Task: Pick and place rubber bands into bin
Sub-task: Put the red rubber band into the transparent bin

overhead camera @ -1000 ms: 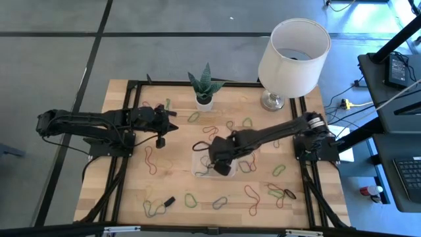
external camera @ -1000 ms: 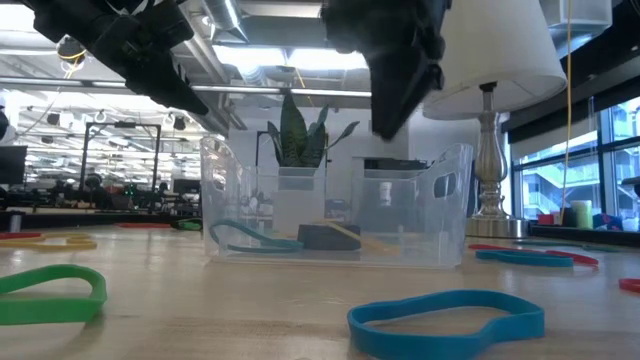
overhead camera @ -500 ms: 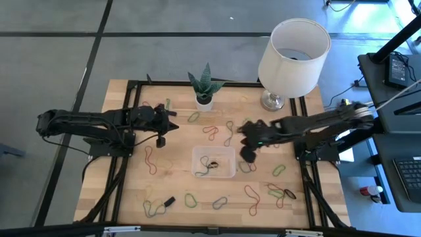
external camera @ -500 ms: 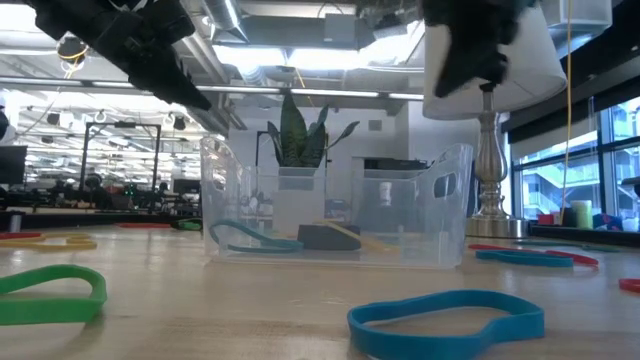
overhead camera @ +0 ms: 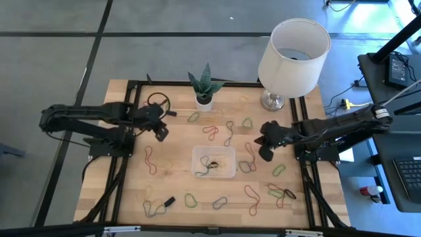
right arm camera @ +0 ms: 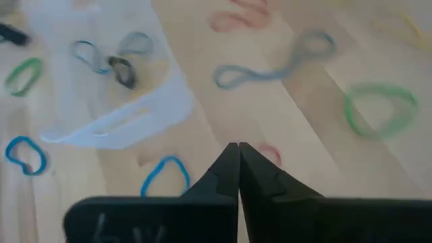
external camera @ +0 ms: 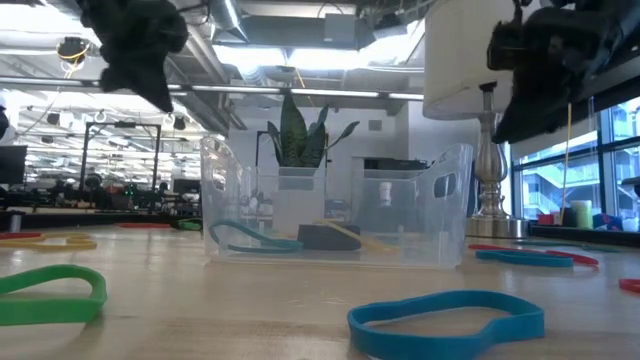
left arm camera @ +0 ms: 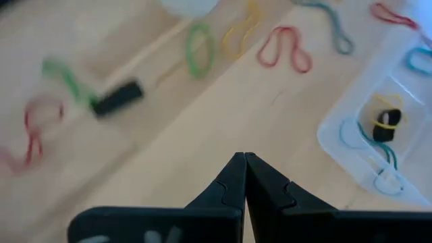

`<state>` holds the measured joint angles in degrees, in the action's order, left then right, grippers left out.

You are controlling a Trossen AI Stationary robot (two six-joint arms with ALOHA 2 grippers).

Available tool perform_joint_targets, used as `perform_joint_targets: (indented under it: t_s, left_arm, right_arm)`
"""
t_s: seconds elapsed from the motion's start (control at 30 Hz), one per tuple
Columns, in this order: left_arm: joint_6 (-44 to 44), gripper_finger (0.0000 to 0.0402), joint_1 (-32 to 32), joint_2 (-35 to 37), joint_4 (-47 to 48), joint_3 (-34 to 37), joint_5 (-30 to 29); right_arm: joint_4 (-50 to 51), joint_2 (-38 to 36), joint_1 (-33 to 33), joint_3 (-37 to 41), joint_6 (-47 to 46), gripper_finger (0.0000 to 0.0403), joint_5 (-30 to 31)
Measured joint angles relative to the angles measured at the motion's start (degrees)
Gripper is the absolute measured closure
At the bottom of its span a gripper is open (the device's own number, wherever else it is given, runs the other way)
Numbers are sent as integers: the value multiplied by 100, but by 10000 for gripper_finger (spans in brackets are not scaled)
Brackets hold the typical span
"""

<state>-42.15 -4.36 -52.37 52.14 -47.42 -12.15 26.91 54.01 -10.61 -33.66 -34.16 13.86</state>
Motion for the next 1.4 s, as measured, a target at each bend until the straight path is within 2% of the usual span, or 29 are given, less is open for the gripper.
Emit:
perform_joint_targets:
  t_s: [0.2, 0.37, 0.43, 0.63, 0.83, 1.03, 1.4]
  left_arm:
    - [-1467, 395, 166, -175, 492, 13, 353]
    - [-2532, 374, 428, -430, 1024, 15, 491]
    - [-2630, 360, 549, -590, 1174, 17, 568]
    - [-1675, 311, 1005, -1255, 1443, 17, 913]
    - [-1260, 276, 1364, -2054, 1455, 16, 1309]
    - [-546, 272, 1526, -2850, 1444, 17, 1677]
    - [724, 272, 1500, -3821, 1190, 62, 1686]
  right_arm:
    - [-1448, -71, 2, 733, 647, 399, -12]
    - [-1898, -60, 0, 1071, 940, 401, -147]
    - [-1923, -56, 2, 1153, 1056, 401, -211]
    - [-1906, -55, 12, 1166, 1472, 400, -578]
    - [-1965, -53, 185, 1166, 1658, 400, -781]
    - [-2010, -53, 308, 1166, 1670, 399, -990]
    - [-2360, -53, 328, 1166, 1647, 399, -1011]
